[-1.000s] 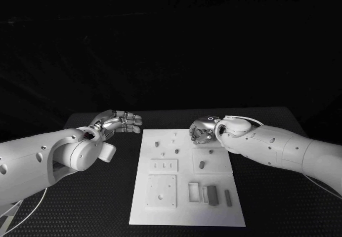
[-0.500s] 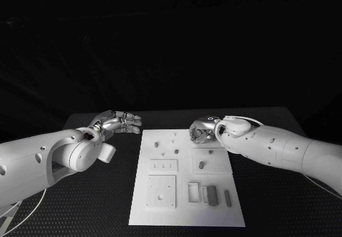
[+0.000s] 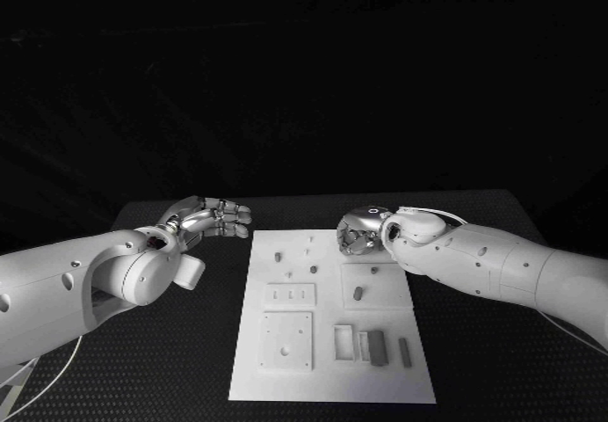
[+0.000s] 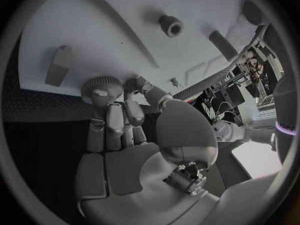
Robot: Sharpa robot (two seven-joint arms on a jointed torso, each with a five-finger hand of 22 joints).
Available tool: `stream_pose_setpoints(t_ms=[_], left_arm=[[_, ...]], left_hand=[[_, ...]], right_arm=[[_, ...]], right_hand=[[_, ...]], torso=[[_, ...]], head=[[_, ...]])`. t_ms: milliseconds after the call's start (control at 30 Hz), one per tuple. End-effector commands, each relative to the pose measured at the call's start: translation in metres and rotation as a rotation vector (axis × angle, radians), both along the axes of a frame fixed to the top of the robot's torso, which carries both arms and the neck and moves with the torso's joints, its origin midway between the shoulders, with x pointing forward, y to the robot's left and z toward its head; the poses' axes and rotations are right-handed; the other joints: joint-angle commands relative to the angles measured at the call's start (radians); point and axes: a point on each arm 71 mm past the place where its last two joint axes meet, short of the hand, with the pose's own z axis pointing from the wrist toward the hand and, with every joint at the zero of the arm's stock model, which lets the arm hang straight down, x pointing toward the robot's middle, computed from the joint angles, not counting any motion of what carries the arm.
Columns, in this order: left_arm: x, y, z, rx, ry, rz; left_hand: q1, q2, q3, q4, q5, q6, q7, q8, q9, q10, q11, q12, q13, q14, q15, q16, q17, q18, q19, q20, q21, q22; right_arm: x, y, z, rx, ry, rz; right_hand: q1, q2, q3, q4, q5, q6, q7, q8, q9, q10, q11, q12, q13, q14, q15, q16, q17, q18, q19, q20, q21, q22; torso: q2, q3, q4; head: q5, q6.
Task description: Assemble the parts on the task board
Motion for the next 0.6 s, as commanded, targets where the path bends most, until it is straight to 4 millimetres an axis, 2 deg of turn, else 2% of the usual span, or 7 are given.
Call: stream_pose_setpoints(t_ms=[33, 433, 600], left_arm=[[0.0, -0.002, 0.002, -0.011, -0.005, -0.012], [0.0, -0.003, 0.002, -0.013, -0.005, -0.014], [0.0, -0.003, 0.002, -0.013, -0.006, -0.015]], left_hand=[[-0.007, 0.0, -0.003, 0.001, 0.002, 0.001, -0.001, -0.004, -0.001, 0.006, 0.002, -0.004, -0.002, 0.001, 0.001, -0.005, 0.002, -0.002, -0.003, -0.003, -0.005, 0.002], [-0.007, 0.0, -0.003, 0.001, 0.002, 0.001, -0.001, -0.004, -0.002, 0.005, 0.002, -0.005, -0.002, 0.001, 0.001, -0.006, 0.002, -0.002, -0.002, -0.004, -0.006, 0.002], [-0.007, 0.0, -0.003, 0.001, 0.002, 0.001, -0.001, -0.005, -0.002, 0.005, 0.003, -0.005, -0.002, 0.001, 0.001, -0.007, 0.003, -0.002, -0.002, -0.004, -0.006, 0.002]], right_arm=[[-0.002, 0.003, -0.001, -0.008, -0.026, 0.009], [-0.009, 0.027, 0.013, 0.07, -0.169, 0.004], [-0.008, 0.037, 0.014, 0.069, -0.186, 0.01]], right_hand=[[0.006, 0.015, 0.004, 0.0, 0.003, 0.021, -0.003, 0.005, 0.016, -0.002, -0.007, 0.003, 0.001, 0.0, -0.009, 0.004, 0.002, 0.013, -0.003, -0.002, 0.007, 0.02], [0.016, 0.009, 0.006, -0.001, 0.003, 0.029, -0.008, 0.009, 0.021, 0.003, -0.012, 0.003, 0.004, 0.012, -0.015, 0.008, 0.011, 0.013, 0.001, -0.006, 0.012, 0.02], [0.016, 0.008, 0.005, -0.001, 0.003, 0.03, -0.009, 0.009, 0.021, 0.003, -0.012, 0.002, 0.003, 0.012, -0.016, 0.008, 0.01, 0.013, 0.002, -0.007, 0.013, 0.02]], torso=[[0.0, -0.0001, -0.0005], [0.0, -0.0021, 0.0004], [0.001, -0.0006, 0.0004]], head=[[0.001, 0.001], [0.001, 0.01], [0.001, 0.013]])
